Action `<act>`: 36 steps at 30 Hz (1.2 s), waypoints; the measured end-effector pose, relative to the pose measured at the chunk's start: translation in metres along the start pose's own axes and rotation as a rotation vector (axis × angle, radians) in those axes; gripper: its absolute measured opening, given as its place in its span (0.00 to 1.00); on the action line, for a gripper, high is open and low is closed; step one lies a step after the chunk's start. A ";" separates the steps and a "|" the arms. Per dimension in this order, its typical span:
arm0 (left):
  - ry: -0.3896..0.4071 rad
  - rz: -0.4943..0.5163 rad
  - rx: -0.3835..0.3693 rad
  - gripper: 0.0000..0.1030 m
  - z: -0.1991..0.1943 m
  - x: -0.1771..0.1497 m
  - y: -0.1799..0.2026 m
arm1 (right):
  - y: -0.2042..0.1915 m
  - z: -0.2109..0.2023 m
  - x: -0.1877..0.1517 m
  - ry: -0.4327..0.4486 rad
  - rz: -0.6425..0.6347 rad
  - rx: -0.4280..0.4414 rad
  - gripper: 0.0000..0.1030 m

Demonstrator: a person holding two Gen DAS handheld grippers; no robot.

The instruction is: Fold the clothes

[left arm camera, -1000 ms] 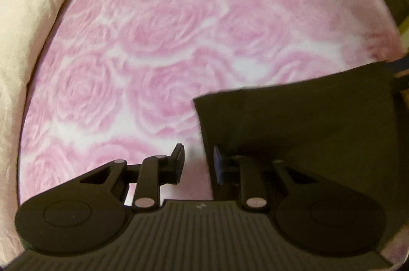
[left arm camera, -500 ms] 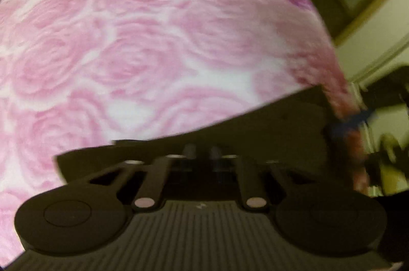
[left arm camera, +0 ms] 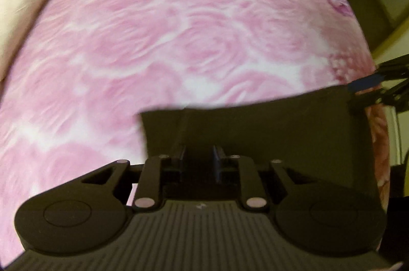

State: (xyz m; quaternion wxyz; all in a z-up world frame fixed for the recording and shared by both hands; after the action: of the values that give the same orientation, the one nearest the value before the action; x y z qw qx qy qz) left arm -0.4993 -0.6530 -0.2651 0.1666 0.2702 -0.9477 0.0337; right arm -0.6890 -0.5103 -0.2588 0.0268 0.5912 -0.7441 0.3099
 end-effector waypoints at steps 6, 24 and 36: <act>0.001 0.021 0.111 0.25 -0.047 -0.073 0.005 | -0.039 -0.025 -0.022 0.005 -0.067 -0.008 0.45; 0.147 1.017 0.540 0.26 0.006 -0.226 0.094 | -0.205 0.033 -0.213 -0.049 -1.033 -0.292 0.70; 0.115 0.915 0.463 0.09 -0.018 -0.230 0.087 | -0.151 0.020 -0.213 -0.140 -1.006 -0.391 0.11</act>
State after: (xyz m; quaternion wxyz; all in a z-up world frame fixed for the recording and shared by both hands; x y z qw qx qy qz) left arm -0.3562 -0.4607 -0.3227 0.1225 -0.1445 -0.9259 0.3267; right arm -0.4831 -0.3530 -0.2970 0.2316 0.8775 -0.4133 0.0743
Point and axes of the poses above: each gripper's, at about its wrist camera, not at the fingertips, and z roughly the way its jaws point, y to its right, x to its top, the point moved 3 cm from there along z, roughly the way its jaws point, and after that the axes turned 1 degree about z, right-handed, at the moved point
